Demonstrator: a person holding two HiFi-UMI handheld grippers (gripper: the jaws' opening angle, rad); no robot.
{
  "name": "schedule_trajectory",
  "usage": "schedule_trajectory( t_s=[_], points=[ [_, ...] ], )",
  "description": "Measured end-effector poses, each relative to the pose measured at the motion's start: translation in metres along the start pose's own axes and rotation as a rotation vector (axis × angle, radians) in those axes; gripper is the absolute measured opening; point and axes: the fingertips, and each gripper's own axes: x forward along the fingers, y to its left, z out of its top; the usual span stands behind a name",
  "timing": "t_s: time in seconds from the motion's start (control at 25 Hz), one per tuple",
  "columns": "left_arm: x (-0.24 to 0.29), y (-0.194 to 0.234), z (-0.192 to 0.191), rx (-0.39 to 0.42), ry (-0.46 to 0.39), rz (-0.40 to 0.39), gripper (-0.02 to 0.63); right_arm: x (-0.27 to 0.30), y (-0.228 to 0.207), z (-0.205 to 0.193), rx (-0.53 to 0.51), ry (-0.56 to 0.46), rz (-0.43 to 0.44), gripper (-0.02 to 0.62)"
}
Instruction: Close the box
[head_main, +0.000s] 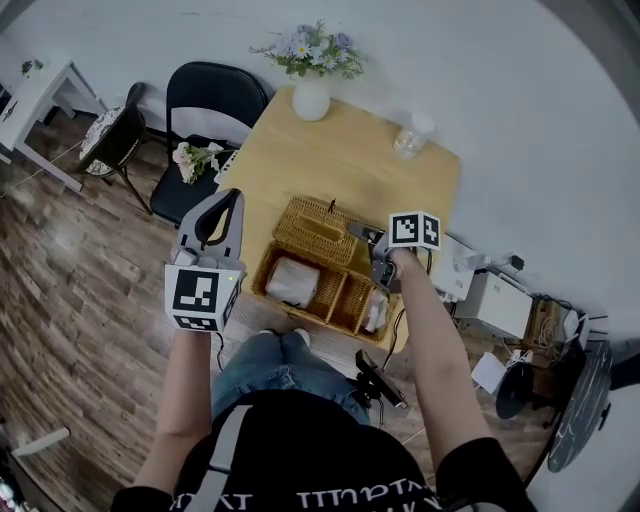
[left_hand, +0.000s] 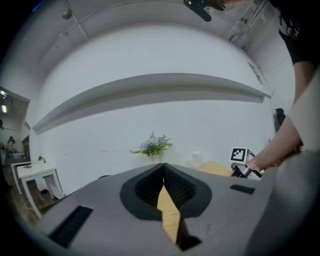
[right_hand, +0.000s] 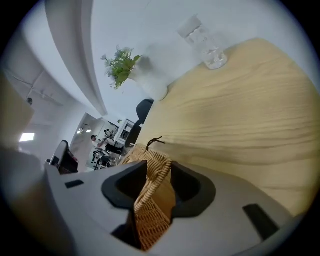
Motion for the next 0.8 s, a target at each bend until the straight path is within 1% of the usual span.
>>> schedule_trajectory(
  t_s=[0.2, 0.28, 0.4, 0.64, 0.8],
  points=[
    [-0.002, 0.000, -0.003, -0.014, 0.005, 0.009, 0.011, -0.009, 0.013, 0.008, -0.136, -0.044, -0.016, 0.152],
    [-0.002, -0.003, -0.001, -0.013, -0.010, 0.009, 0.012, -0.013, 0.018, 0.011, -0.195, -0.065, -0.033, 0.152],
    [-0.005, -0.008, -0.003, -0.015, -0.007, 0.007, 0.012, -0.019, 0.027, 0.015, -0.284, -0.104, -0.067, 0.153],
    [-0.013, -0.014, 0.001, -0.013, -0.035, 0.007, 0.012, -0.035, 0.047, 0.018, -0.492, -0.169, -0.181, 0.155],
    [-0.016, -0.018, 0.008, -0.012, -0.067, 0.006, 0.012, -0.044, 0.063, 0.017, -0.594, -0.219, -0.248, 0.156]
  ],
)
